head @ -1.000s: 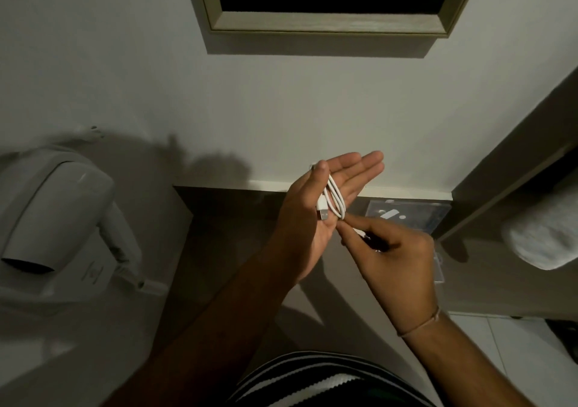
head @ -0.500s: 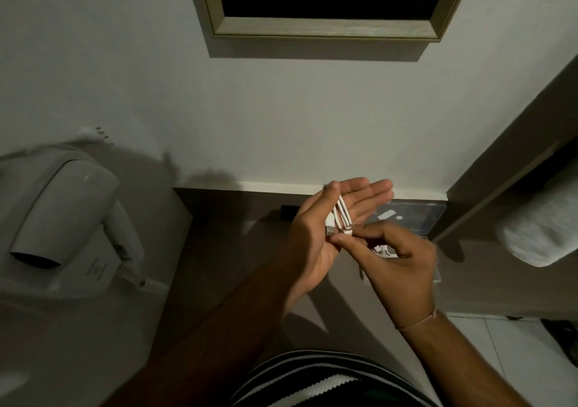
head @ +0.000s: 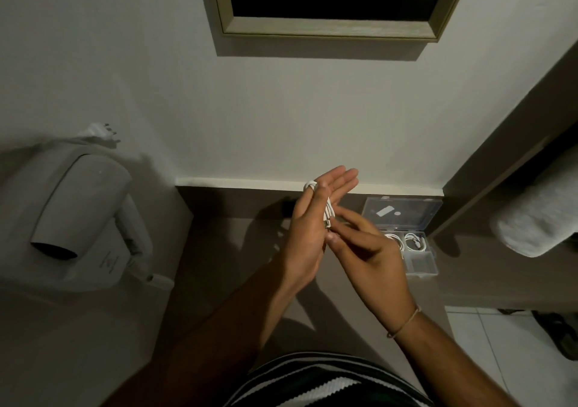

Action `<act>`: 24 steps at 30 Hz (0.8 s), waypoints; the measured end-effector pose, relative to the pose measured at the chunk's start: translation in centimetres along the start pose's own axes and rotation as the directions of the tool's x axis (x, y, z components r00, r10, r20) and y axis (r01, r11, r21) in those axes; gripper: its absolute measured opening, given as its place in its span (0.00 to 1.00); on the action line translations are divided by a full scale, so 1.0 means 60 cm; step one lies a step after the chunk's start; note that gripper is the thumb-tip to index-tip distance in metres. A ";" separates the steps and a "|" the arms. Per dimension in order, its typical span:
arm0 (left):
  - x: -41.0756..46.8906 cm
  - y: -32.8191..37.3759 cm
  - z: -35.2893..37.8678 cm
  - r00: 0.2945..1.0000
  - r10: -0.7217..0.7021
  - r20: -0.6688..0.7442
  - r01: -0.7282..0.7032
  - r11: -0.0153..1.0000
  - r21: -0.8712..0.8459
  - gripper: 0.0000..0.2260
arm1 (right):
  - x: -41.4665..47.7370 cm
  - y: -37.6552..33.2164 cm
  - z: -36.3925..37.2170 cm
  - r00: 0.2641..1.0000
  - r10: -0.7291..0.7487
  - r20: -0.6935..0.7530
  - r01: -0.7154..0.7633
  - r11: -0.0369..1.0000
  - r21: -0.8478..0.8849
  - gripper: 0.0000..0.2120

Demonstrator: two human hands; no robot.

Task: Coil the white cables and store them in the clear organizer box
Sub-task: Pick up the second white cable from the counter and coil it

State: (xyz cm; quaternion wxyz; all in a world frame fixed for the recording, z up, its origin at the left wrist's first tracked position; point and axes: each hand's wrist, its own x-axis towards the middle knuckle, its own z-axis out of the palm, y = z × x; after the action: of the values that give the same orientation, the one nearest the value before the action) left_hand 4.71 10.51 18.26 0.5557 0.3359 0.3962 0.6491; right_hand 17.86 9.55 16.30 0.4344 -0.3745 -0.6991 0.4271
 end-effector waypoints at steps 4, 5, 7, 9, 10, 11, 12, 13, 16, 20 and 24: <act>-0.007 -0.017 0.000 0.995 -0.058 0.078 0.056 0.998 0.025 0.20 | -0.008 0.001 0.004 0.989 0.065 -0.130 -0.058 0.997 0.056 0.12; -0.010 -0.022 0.002 0.991 -0.082 0.106 0.081 0.997 0.011 0.20 | -0.010 0.002 0.002 0.980 0.079 -0.181 -0.070 0.996 0.056 0.10; -0.013 -0.034 0.003 0.978 -0.129 0.163 0.137 0.990 -0.039 0.20 | -0.016 0.008 -0.001 0.965 0.069 -0.252 -0.076 0.997 -0.019 0.06; -0.015 -0.045 0.002 0.965 -0.166 0.206 0.183 0.981 -0.067 0.20 | -0.024 0.012 -0.002 0.963 0.026 -0.267 -0.069 0.986 -0.152 0.05; -0.016 -0.049 0.002 0.958 -0.181 0.223 0.201 0.977 -0.072 0.21 | -0.027 0.014 -0.003 0.963 0.012 -0.269 -0.067 0.978 -0.196 0.06; -0.015 -0.053 0.001 0.950 -0.195 0.242 0.219 0.973 -0.077 0.21 | -0.028 0.015 -0.005 0.963 0.013 -0.271 -0.073 0.974 -0.214 0.07; -0.014 -0.055 0.002 0.943 -0.209 0.259 0.237 0.968 -0.080 0.22 | -0.028 0.015 -0.008 0.961 0.028 -0.275 -0.090 0.973 -0.213 0.08; -0.012 -0.058 0.002 0.937 -0.222 0.269 0.252 0.964 -0.081 0.22 | -0.028 0.015 -0.011 0.959 0.057 -0.278 -0.117 0.972 -0.203 0.11; -0.005 -0.067 0.006 0.922 -0.252 0.293 0.290 0.953 -0.093 0.22 | -0.025 0.023 -0.020 0.951 0.147 -0.272 -0.205 0.958 -0.199 0.17; 0.005 -0.083 0.015 0.889 -0.338 0.310 0.393 0.910 -0.134 0.25 | -0.026 0.042 -0.035 0.943 0.187 -0.275 -0.260 0.930 -0.261 0.14; 0.019 -0.096 0.019 0.814 -0.490 0.312 0.543 0.833 -0.108 0.26 | -0.021 0.064 -0.049 0.907 0.287 -0.307 -0.370 0.893 -0.256 0.09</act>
State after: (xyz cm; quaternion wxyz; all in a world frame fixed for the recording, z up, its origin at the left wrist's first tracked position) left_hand 8.18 12.19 13.68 0.7901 0.2458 0.3280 0.4558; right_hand 21.60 10.57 13.13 0.3797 -0.6042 -0.6195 0.3272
